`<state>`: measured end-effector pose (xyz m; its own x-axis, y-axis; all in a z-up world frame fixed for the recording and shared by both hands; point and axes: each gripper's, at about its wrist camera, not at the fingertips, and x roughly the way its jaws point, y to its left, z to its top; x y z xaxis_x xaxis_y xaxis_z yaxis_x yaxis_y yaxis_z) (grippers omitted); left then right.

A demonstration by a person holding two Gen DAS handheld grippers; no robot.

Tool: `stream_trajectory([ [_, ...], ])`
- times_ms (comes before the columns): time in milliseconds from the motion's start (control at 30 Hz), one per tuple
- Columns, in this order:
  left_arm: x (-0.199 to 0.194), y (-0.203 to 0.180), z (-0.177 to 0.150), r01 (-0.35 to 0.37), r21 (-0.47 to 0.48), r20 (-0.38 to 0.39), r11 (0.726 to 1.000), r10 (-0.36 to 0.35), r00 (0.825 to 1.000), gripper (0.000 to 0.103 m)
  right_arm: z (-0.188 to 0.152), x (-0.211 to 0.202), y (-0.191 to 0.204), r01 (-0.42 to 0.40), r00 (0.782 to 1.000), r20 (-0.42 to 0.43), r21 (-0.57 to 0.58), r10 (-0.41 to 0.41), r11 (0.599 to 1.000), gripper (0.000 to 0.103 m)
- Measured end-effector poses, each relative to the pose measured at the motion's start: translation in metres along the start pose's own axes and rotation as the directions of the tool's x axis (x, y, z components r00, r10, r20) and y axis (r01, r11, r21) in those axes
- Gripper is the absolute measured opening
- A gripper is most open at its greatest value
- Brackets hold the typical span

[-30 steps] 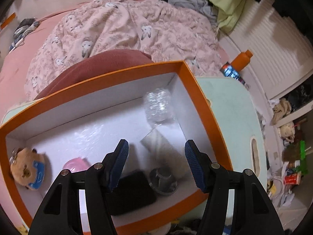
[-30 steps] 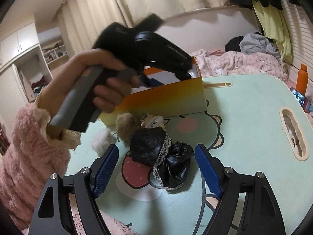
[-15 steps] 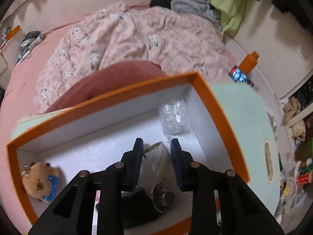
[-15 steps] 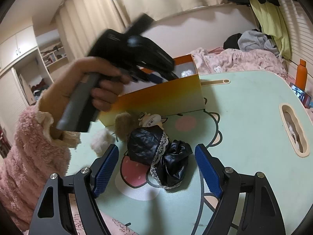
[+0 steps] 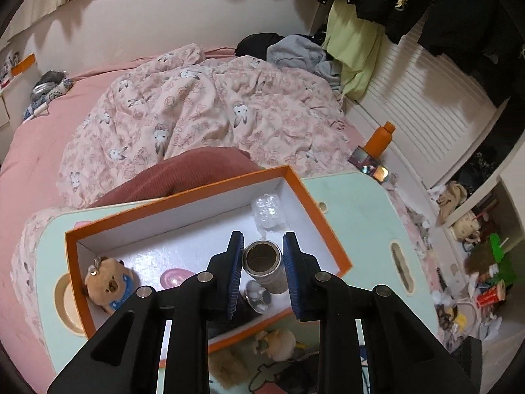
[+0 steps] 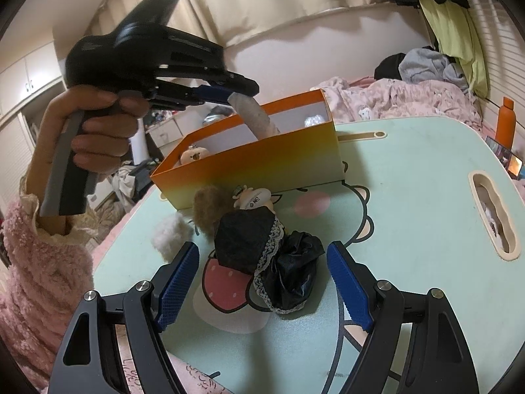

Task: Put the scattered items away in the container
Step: 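Lift the white roll out and lay it on the table, left tool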

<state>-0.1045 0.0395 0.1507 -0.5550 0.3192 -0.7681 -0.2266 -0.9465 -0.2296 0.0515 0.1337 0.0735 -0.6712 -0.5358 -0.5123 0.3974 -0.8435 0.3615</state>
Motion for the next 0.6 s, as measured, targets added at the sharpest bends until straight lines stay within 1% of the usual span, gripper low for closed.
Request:
stream_trajectory([
  [133,-0.023,-0.002,-0.01,0.05,0.001,0.047,0.999,-0.05,0.998,0.026,0.001,0.0,-0.001,0.0,1.0,0.001,0.001,0.0,1.0,0.08],
  [233,-0.047,0.002,-0.023,0.115,-0.013,0.101,0.993,-0.113,0.988,0.026,0.001,0.0,-0.003,0.001,1.0,0.003,0.002,-0.001,1.0,0.08],
  [300,-0.058,0.009,-0.038,0.146,-0.031,0.13,0.989,-0.141,0.981,0.026,0.0,0.0,-0.003,0.002,1.0,0.002,-0.001,-0.002,1.0,0.08],
  [367,-0.061,0.015,-0.056,0.168,-0.051,0.144,0.985,-0.159,0.977,0.026,-0.001,0.0,-0.002,0.005,1.0,0.002,-0.003,-0.005,1.0,0.08],
  [433,-0.061,0.02,-0.074,0.169,-0.061,0.156,0.984,-0.158,0.975,0.026,-0.001,0.0,-0.002,0.006,1.0,0.001,-0.003,-0.006,1.0,0.08],
  [467,-0.058,0.021,-0.085,0.17,-0.062,0.156,0.983,-0.159,0.975,0.026,-0.001,0.0,-0.002,0.006,1.0,0.001,-0.004,-0.006,1.0,0.08],
  [567,-0.046,0.026,-0.11,0.209,-0.089,0.144,0.974,-0.195,0.97,0.026,-0.001,0.0,0.0,0.008,1.0,-0.001,-0.005,-0.008,1.0,0.08],
  [600,-0.04,0.027,-0.117,0.211,-0.094,0.138,0.973,-0.197,0.97,0.026,-0.001,0.0,-0.001,0.008,1.0,-0.003,-0.005,-0.008,1.0,0.08],
])
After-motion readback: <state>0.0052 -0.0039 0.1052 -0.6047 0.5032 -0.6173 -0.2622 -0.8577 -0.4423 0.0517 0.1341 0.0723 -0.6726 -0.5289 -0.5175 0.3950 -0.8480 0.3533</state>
